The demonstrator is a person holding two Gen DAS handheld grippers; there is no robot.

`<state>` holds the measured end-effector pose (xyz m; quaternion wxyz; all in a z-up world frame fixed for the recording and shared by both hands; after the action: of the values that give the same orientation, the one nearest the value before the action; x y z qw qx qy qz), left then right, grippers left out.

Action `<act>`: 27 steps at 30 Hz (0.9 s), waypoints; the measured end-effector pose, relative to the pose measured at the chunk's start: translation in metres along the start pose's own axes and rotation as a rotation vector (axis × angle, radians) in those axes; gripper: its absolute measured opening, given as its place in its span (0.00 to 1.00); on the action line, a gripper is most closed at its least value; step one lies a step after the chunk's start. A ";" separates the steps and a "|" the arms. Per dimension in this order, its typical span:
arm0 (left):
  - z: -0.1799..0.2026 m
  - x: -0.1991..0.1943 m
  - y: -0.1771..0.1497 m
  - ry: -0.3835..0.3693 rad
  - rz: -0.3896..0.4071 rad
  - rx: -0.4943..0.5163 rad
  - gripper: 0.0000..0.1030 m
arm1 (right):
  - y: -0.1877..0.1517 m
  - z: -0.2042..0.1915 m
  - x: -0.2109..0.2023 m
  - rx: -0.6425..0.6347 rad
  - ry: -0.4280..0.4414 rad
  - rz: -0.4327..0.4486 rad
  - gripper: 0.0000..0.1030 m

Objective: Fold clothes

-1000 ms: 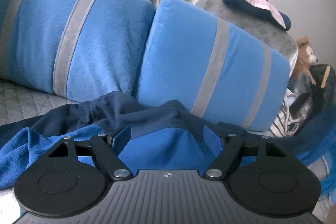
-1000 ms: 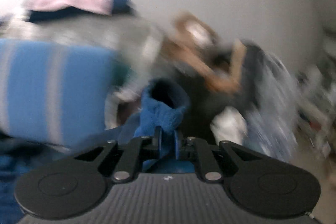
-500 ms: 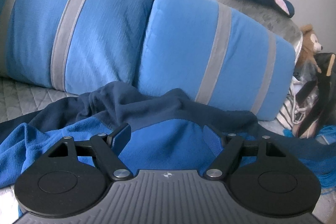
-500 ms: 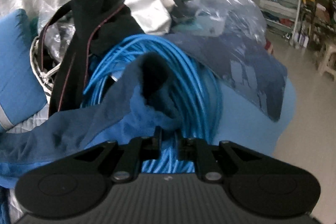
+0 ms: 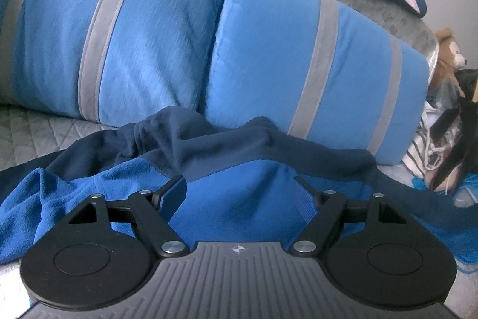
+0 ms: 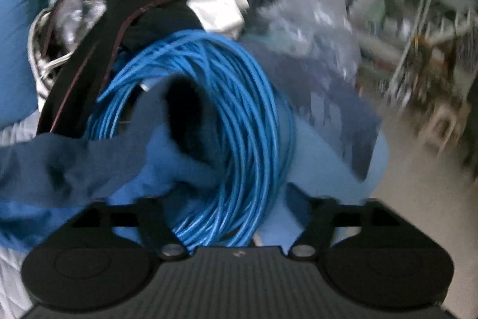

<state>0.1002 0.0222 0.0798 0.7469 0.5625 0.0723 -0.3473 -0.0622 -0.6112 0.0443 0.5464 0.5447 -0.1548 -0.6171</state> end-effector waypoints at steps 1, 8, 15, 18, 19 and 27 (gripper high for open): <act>0.000 0.000 0.000 -0.001 -0.001 0.000 0.73 | -0.001 -0.002 -0.009 -0.020 -0.029 0.023 0.89; 0.001 -0.003 0.003 -0.035 -0.002 -0.038 0.73 | 0.008 -0.010 -0.069 -0.079 0.025 0.095 0.96; 0.001 -0.011 0.006 -0.060 0.033 -0.050 0.73 | 0.023 -0.055 -0.134 -0.200 0.385 0.011 0.98; 0.001 -0.025 0.012 -0.080 0.132 -0.061 0.73 | 0.017 -0.089 -0.147 -0.239 0.543 -0.053 0.98; 0.002 -0.030 0.014 -0.086 0.171 -0.061 0.73 | 0.011 -0.105 -0.149 -0.248 0.603 -0.075 0.98; 0.002 -0.046 0.021 -0.073 0.299 -0.035 0.74 | -0.035 -0.219 -0.146 -0.193 0.913 -0.275 0.92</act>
<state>0.0777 0.0429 0.1201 0.8021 0.5407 -0.0333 -0.2513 0.0765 -0.3878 0.0117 0.5200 0.7219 0.2319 -0.3932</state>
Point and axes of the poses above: each gripper's, at about its wrist camera, not at the fingertips, and x roughly the way its jaws point, z to its right, y to its top, the point moved 2 cm from there along x, roughly the way its jaws point, and after that the axes turned 13 degrees about -y, right-handed, at the moved point
